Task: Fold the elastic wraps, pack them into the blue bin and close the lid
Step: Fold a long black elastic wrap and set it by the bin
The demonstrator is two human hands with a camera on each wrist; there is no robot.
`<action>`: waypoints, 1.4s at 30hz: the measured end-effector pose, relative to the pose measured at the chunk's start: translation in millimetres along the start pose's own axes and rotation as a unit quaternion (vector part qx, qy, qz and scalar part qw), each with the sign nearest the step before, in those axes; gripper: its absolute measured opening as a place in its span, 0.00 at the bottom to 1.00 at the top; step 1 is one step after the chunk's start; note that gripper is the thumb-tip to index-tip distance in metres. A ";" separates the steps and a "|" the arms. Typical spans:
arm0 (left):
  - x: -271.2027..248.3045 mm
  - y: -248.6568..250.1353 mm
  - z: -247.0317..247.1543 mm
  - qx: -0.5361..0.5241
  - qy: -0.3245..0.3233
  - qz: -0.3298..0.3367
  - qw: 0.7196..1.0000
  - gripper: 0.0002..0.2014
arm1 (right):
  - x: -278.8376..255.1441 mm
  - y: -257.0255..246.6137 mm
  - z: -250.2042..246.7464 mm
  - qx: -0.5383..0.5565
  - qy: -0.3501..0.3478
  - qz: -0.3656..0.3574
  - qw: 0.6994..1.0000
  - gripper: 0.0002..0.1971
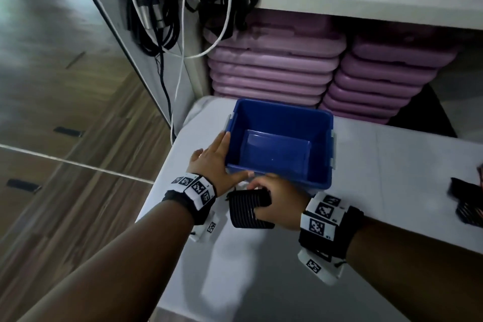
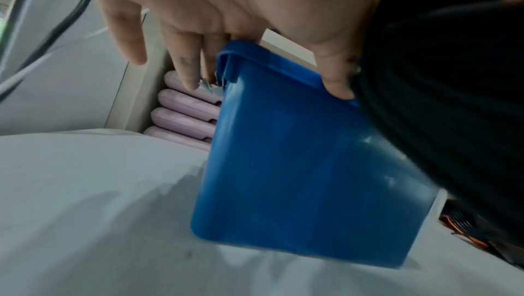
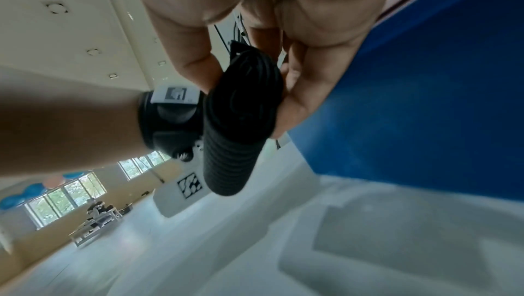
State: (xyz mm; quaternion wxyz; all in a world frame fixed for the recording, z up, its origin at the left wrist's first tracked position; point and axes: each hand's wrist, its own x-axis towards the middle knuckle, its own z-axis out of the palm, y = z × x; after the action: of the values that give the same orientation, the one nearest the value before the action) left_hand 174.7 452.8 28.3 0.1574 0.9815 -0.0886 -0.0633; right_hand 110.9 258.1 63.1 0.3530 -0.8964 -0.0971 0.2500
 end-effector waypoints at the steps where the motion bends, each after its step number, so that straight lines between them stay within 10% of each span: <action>1: 5.9 0.4 -0.4 0.000 -0.002 -0.003 1.000 0.56 | 3.0 2.4 2.3 -0.003 -0.013 0.006 1.000 0.22; 18: 30.4 10.6 -7.2 0.010 -0.027 -0.011 1.000 0.54 | 76.6 47.1 47.4 0.128 0.067 0.152 0.978 0.23; 24: 30.1 9.5 -7.3 0.011 -0.030 -0.010 0.999 0.55 | 59.8 47.1 50.2 0.068 0.083 0.103 0.989 0.35; 29: 30.1 9.9 -7.7 0.007 -0.034 -0.013 0.999 0.54 | 27.9 46.6 57.2 -0.189 0.031 -0.123 0.974 0.23; 32: 30.0 10.7 -8.6 0.008 -0.038 -0.013 0.999 0.54 | 28.5 44.1 64.6 -0.297 -0.005 -0.125 0.947 0.23; 42: 29.4 3.0 -12.7 -0.060 -0.051 -0.005 0.997 0.55 | 1.7 55.3 41.0 -0.197 -0.024 -0.123 0.972 0.26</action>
State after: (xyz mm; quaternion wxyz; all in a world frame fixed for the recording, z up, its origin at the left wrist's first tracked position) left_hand 204.8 448.0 38.4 0.2113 0.9662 -0.0877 -0.1189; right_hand 91.1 242.3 -1.0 0.1950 -0.9232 -0.2621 0.2025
